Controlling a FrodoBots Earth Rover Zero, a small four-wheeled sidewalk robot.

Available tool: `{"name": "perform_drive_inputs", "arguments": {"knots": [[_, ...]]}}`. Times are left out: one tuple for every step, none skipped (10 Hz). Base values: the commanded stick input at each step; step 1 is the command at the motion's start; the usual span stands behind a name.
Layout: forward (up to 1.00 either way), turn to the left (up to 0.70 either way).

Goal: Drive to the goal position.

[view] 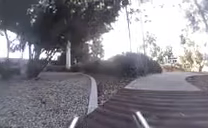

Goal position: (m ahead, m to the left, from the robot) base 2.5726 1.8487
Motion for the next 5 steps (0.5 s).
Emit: {"name": "perform_drive_inputs", "arguments": {"knots": [[0.00, 1.00], [0.00, 1.00], [0.00, 1.00], [0.00, 1.00], [0.00, 1.00]]}}
